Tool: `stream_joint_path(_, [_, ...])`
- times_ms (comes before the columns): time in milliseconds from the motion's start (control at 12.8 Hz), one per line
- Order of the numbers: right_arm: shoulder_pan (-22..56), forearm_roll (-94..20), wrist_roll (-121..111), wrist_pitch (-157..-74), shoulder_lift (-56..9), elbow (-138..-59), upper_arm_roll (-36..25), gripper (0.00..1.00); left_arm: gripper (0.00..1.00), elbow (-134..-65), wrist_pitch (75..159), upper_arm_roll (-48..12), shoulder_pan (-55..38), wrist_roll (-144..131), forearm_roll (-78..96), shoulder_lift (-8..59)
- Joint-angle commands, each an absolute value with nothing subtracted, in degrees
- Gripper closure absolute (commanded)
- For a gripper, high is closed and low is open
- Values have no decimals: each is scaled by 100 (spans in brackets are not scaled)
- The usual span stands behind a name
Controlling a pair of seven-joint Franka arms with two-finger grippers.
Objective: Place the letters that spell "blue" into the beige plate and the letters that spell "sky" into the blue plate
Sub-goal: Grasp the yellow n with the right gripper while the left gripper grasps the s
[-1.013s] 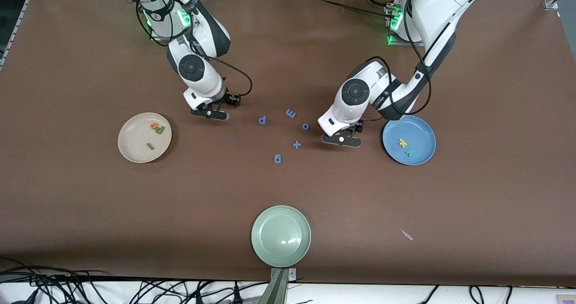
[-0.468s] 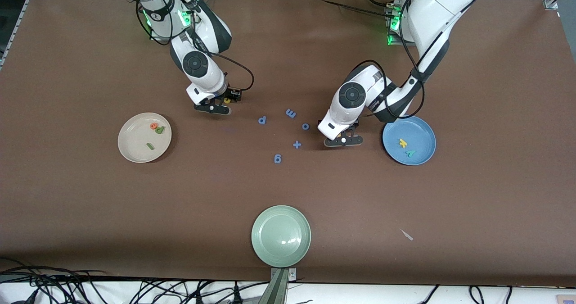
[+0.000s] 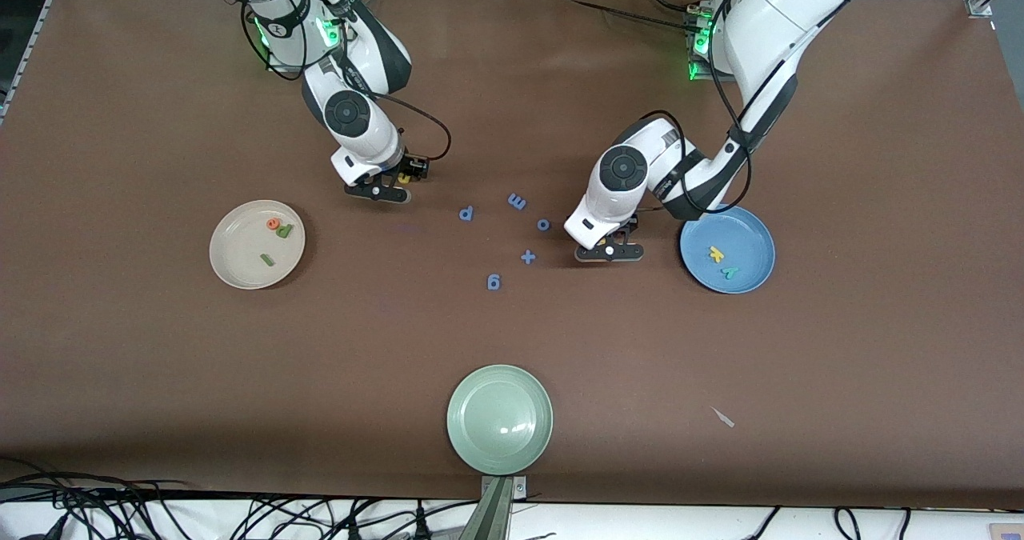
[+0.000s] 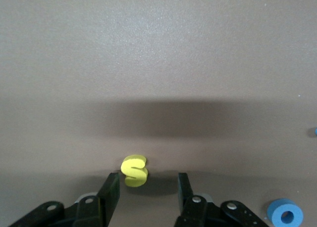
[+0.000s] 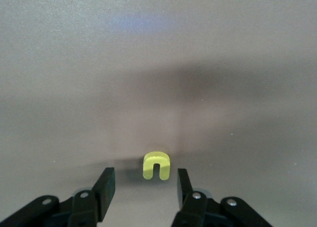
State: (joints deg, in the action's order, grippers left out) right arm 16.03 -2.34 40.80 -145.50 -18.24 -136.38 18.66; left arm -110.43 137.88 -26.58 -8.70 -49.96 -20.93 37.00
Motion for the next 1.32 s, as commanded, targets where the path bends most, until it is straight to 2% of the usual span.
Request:
stream_joint_path(0, [1573, -185, 4131, -14651, -1670, -13808, 1925, 48, 56, -11004, 13896, -2611, -870, -5045, -2285, 3771])
stream_joint_path(156, [1573, -185, 4105, -14660, -1679, -13808, 1916, 53, 91, -11021, 13896, -2575, -853, -5089, -2530, 3771])
stream_joint_path(234, [1573, -176, 4104, -14686, -1687, -13808, 1916, 53, 100, -11021, 13878, -2575, -853, -5080, -2531, 3762])
stream_joint_path(468, [1564, -141, 4087, -14739, -1714, -13808, 1907, 53, 100, -11013, 13625, -2601, -853, -5089, -2531, 3613])
stream_joint_path(779, [1564, -123, 4078, -14783, -1723, -13808, 1890, 54, 100, -10986, 12588, -2628, -765, -4520, -2488, 2884])
stream_joint_path(1013, [1564, -88, 4025, -14792, -1749, -13808, 1837, 54, 100, -11013, 11990, -2681, -291, -3588, -2287, 2445])
stream_joint_path(1247, [1564, -88, 4017, -14967, -1828, -13843, 1837, 57, 100, -11109, 11936, -2689, 306, -2588, -2241, 2294])
